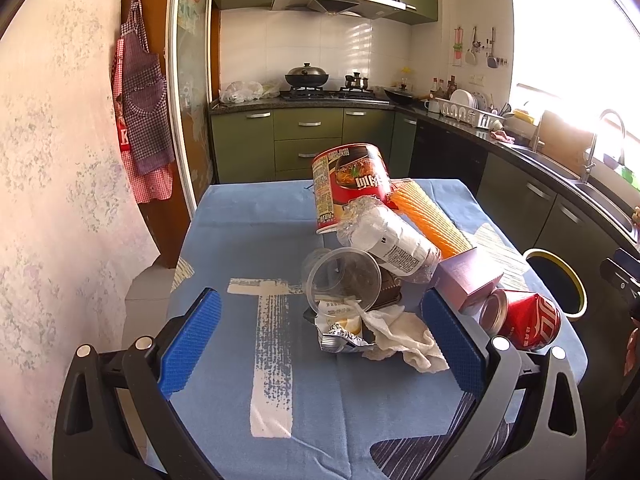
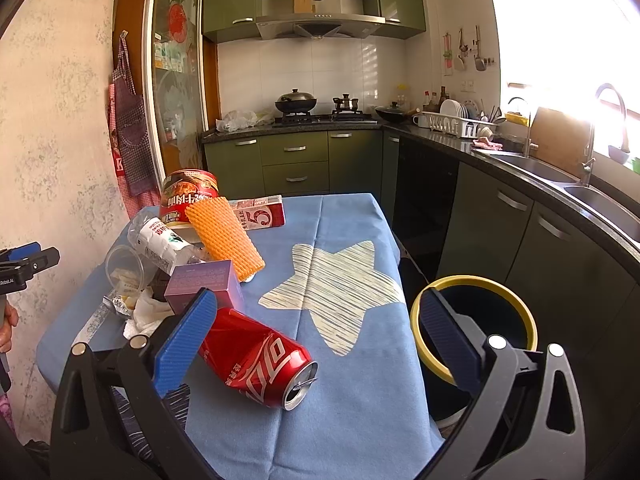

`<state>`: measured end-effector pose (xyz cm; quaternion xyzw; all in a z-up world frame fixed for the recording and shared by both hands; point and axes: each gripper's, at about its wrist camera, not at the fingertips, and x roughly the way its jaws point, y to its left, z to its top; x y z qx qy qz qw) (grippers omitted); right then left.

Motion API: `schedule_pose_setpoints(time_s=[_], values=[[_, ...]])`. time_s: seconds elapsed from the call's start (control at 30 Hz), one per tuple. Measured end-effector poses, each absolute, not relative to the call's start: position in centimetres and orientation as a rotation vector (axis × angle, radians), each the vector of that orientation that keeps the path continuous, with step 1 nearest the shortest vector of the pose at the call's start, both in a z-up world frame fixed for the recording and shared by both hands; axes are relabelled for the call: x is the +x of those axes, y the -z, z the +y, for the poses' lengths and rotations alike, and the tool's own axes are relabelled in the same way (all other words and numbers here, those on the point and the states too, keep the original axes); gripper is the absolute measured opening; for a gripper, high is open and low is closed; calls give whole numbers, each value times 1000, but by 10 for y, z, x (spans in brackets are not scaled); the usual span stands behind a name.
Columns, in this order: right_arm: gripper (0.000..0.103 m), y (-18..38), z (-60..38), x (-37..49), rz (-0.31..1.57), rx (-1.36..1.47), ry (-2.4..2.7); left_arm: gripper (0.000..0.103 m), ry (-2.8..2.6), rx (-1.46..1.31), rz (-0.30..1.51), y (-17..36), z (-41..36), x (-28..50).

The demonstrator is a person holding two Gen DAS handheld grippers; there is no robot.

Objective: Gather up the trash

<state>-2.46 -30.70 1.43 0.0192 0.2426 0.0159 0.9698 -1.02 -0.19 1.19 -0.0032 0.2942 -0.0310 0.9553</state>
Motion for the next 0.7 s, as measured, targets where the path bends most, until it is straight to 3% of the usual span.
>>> schedule_pose_setpoints(time_s=[0.7], values=[[97,-7,-302,-16,502,36,-30,99,68,-8,607,-7,-4,-8]])
